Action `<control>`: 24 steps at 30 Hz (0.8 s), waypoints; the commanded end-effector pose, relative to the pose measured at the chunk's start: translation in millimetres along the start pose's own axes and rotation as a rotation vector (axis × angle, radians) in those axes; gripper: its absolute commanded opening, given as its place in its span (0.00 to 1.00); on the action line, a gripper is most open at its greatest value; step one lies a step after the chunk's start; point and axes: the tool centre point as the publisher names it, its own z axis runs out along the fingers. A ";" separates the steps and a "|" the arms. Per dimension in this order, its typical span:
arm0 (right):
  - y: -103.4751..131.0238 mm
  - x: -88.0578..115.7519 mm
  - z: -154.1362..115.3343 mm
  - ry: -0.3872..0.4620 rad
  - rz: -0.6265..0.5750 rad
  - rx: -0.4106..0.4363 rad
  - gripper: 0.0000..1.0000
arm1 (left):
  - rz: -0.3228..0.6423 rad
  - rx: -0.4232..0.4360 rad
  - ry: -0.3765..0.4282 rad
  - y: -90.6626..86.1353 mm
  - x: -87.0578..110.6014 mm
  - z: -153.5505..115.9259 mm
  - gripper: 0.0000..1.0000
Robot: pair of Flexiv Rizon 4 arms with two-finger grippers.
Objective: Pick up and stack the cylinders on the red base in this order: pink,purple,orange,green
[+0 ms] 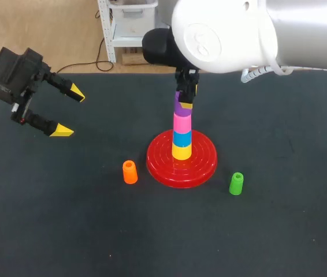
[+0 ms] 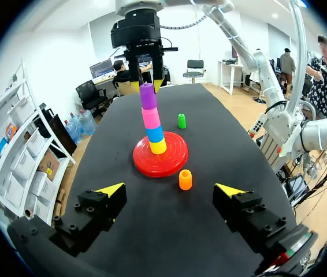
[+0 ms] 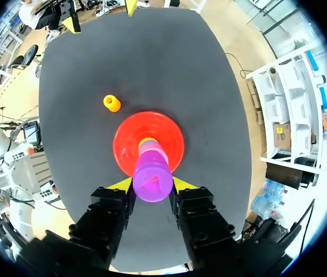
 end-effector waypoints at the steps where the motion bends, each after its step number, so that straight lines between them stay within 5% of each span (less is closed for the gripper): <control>1: 0.2 0.2 2.6 -0.001 0.001 -0.001 0.00 | 0.001 0.001 -0.001 0.8 1.0 0.2 1.00; 24: 3.1 1.8 -0.8 -0.032 0.005 0.006 0.00 | 0.001 0.001 -0.001 0.8 1.0 0.2 1.00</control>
